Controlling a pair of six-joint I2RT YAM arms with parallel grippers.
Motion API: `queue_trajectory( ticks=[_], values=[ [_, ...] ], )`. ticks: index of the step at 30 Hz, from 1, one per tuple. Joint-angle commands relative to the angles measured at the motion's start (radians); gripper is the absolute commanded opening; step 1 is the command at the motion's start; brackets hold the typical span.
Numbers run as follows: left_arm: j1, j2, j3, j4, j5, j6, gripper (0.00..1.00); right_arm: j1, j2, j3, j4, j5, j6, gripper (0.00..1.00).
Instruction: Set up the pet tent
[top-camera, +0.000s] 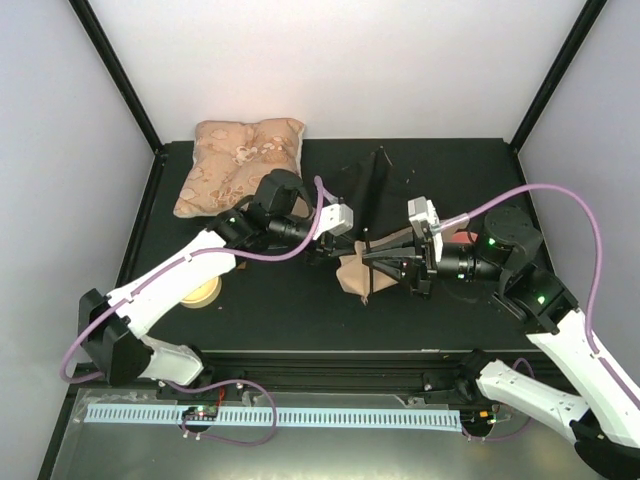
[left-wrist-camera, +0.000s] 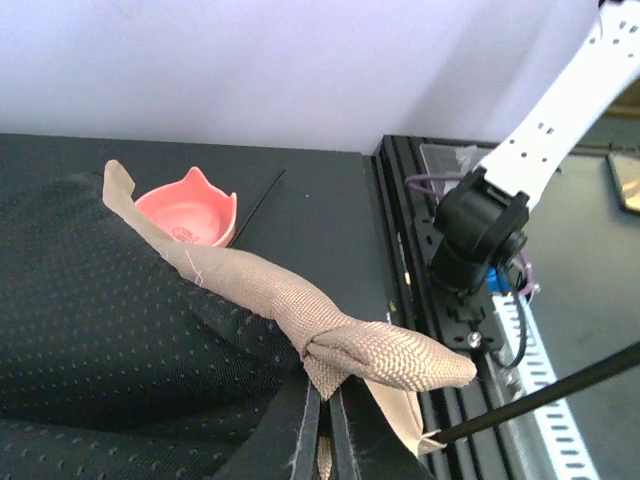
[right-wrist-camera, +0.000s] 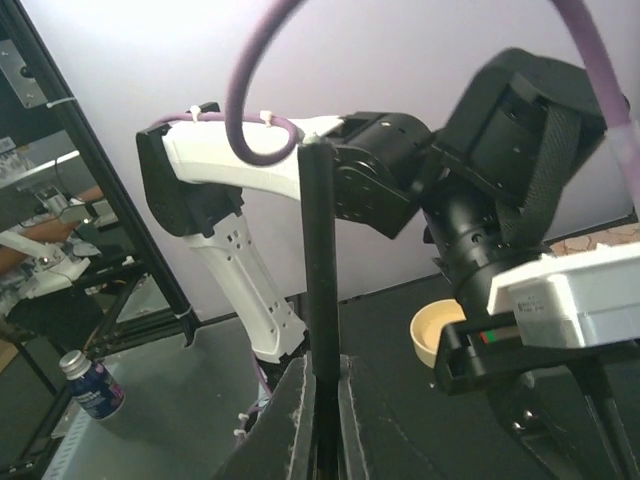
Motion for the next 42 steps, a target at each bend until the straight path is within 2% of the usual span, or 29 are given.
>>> queue_trajectory(
  ticks=[1,9,17,28,42],
  values=[
    [-0.024,-0.067,0.154,0.022,-0.036,-0.222,0.01,-0.001,0.034,-0.045,-0.213,0.037,-0.029,0.01],
    [-0.027,-0.134,0.282,-0.013,-0.044,-0.424,0.02,-0.001,0.04,-0.099,-0.252,0.043,-0.044,0.01],
    [-0.027,-0.173,0.356,-0.021,0.0,-0.537,0.02,-0.002,0.046,-0.142,-0.267,0.055,-0.04,0.01],
    [-0.025,-0.205,0.397,-0.03,-0.013,-0.579,0.02,-0.001,0.047,-0.182,-0.333,0.052,-0.067,0.01],
    [-0.024,-0.258,0.353,0.003,-0.032,-0.579,0.02,-0.001,0.015,-0.232,-0.282,0.074,-0.003,0.01]
  ],
)
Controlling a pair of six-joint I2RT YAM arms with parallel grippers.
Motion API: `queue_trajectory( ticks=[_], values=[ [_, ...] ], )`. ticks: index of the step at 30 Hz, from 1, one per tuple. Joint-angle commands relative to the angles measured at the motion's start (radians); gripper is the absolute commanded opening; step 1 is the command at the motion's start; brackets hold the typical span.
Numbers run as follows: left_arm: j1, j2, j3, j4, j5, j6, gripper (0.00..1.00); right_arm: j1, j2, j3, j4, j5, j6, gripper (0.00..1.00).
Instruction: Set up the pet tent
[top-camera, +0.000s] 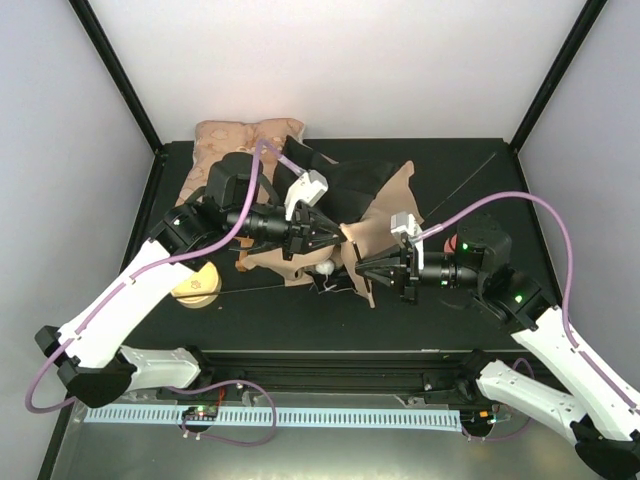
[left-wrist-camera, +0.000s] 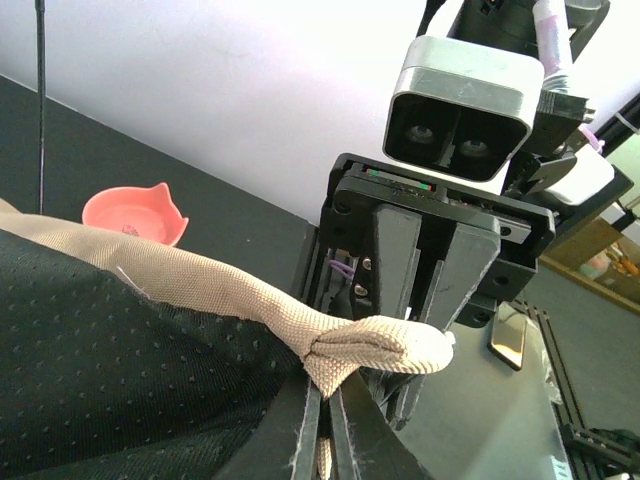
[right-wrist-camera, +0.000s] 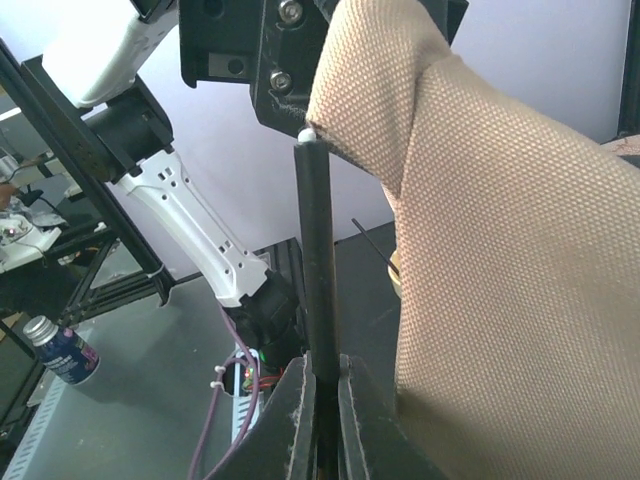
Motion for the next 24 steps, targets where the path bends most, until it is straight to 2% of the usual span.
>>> queue_trajectory(
  ticks=[1,24],
  values=[
    [0.006,-0.113,0.085,0.248,0.037,-0.017,0.02,-0.001,0.019,-0.078,-0.263,0.043,0.069,0.01],
    [0.006,-0.093,0.073,0.234,0.063,-0.019,0.02,0.0,0.068,-0.035,-0.246,-0.019,0.039,0.01]
  ],
)
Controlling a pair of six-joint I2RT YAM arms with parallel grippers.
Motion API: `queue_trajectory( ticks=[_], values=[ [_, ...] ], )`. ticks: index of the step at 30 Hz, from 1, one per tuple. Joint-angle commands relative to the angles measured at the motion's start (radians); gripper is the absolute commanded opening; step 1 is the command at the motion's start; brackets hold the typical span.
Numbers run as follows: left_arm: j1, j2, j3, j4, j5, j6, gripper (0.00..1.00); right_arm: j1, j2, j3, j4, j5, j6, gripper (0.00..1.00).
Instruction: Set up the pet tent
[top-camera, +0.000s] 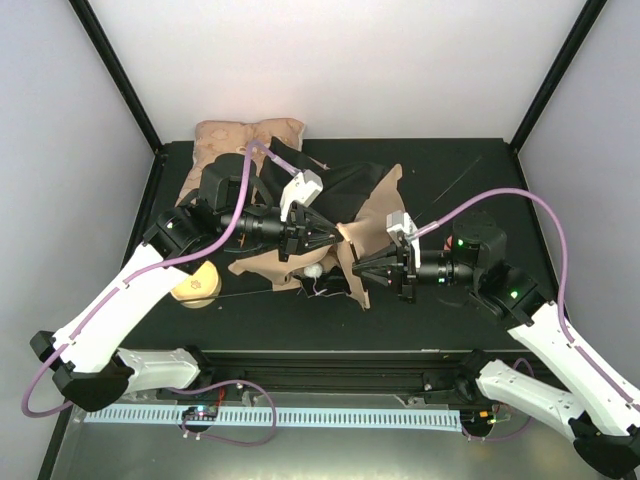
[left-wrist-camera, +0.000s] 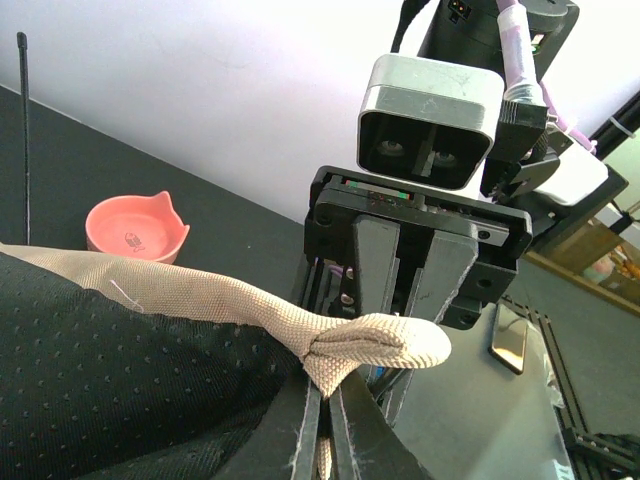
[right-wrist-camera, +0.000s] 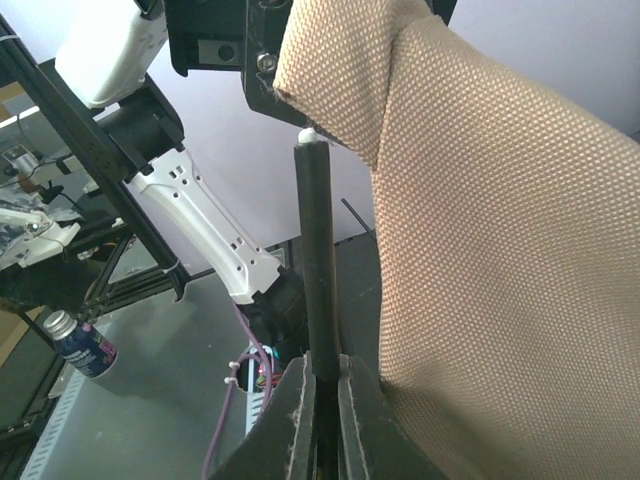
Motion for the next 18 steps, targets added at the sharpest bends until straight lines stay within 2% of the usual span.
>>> queue_trajectory(
  ticks=[1,18],
  values=[
    [0.005,-0.063,0.077,0.229,0.074,-0.014,0.01,0.0,0.044,-0.039,-0.259,0.019,0.026,0.01],
    [-0.01,-0.048,0.079,0.099,0.09,0.062,0.01,0.0,0.06,-0.007,-0.256,0.011,0.028,0.01]
  ],
)
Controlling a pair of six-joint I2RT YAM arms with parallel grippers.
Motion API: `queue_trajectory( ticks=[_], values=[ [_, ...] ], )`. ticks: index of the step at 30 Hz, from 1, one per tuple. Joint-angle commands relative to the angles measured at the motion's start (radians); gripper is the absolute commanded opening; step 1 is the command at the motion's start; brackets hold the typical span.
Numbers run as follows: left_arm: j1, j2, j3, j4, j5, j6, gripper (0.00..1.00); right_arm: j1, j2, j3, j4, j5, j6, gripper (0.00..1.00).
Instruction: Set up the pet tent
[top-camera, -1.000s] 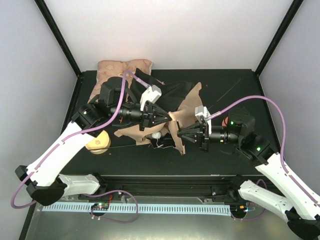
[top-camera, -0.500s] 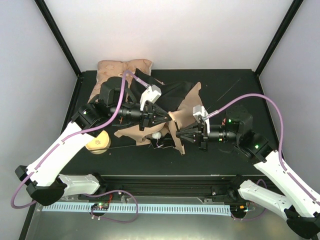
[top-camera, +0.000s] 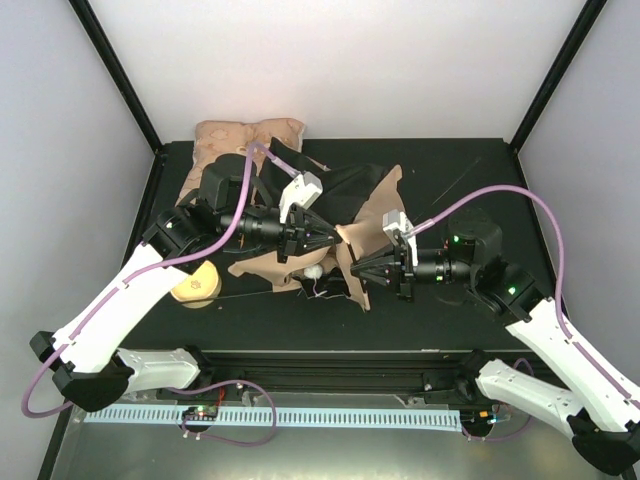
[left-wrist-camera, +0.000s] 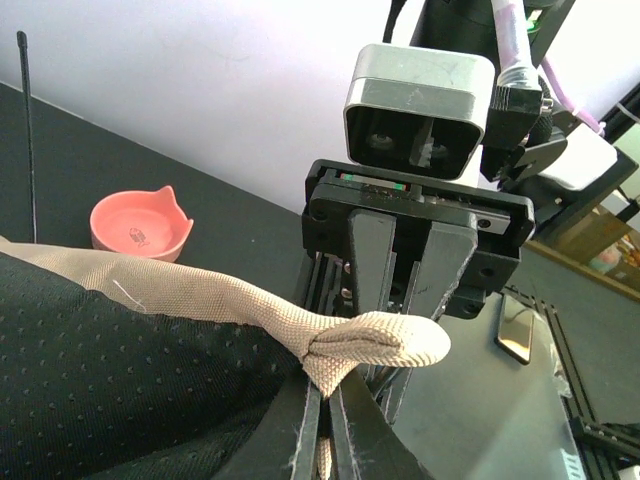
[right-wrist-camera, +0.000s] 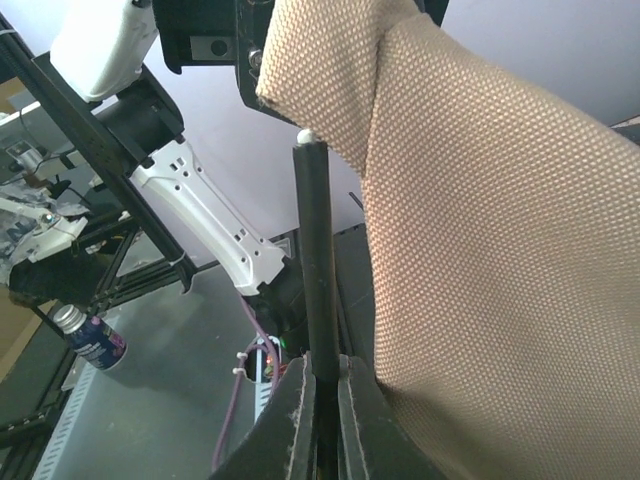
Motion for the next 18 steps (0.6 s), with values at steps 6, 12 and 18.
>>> queue_trajectory(
  ticks=[6,12,18],
  values=[
    [-0.012,-0.05,0.081,0.077,0.081,0.065,0.02,0.0,0.034,-0.025,-0.223,0.02,0.03,0.01],
    [-0.013,-0.043,0.092,0.014,0.059,0.116,0.01,0.0,0.026,-0.021,-0.228,0.023,0.03,0.01],
    [-0.024,-0.011,0.129,-0.093,0.02,0.186,0.02,0.0,0.022,-0.022,-0.228,0.022,0.032,0.01]
  ],
)
